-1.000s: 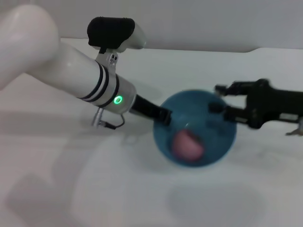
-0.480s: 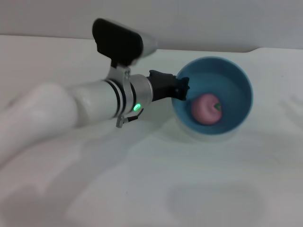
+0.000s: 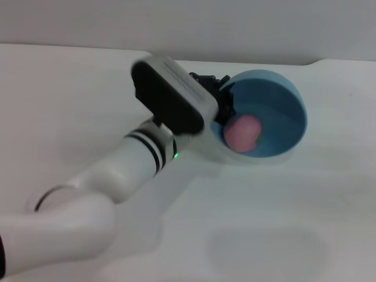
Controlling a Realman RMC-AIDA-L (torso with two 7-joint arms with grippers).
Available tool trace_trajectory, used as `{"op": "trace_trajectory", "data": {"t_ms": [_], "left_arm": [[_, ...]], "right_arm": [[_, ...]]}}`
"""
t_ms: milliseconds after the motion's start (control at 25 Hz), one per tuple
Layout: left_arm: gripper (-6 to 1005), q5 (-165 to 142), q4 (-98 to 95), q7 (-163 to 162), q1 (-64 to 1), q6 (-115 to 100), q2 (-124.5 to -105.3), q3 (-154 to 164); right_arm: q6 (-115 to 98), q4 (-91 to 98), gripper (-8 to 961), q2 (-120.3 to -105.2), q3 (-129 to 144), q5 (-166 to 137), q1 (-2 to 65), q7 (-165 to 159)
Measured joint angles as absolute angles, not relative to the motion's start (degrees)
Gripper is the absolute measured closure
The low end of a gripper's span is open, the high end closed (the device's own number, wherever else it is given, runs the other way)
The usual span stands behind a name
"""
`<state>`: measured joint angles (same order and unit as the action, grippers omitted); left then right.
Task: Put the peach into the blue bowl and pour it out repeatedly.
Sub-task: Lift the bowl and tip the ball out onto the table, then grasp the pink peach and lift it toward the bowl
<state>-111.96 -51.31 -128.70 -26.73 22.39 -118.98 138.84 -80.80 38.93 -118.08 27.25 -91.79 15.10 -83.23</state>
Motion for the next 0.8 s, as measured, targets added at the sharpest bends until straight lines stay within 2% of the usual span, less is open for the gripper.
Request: {"op": "trace_trajectory", "data": {"t_ms": [120,520,800], "left_arm": [[1001,-111.6,-47.39,-119.2,-27.01,35.24,-119.15,147.2],[1001,-110.34,-46.1,-102.34,-26.59,45.26,-119.1,152.4],[1000,-110.31,-45.77,-108.33,-27.02,44.73,-119.04,151.99]], "right_arm": [[-80.48,38.82,468,-118.09,27.2,-91.81,15.21,-83.22],[-80.41,38.39,462,-118.22,27.11,-91.57,15.56,-83.22],[-80.38,37.82,458,-118.21,27.3,-91.69,15.79,-83.22]]}}
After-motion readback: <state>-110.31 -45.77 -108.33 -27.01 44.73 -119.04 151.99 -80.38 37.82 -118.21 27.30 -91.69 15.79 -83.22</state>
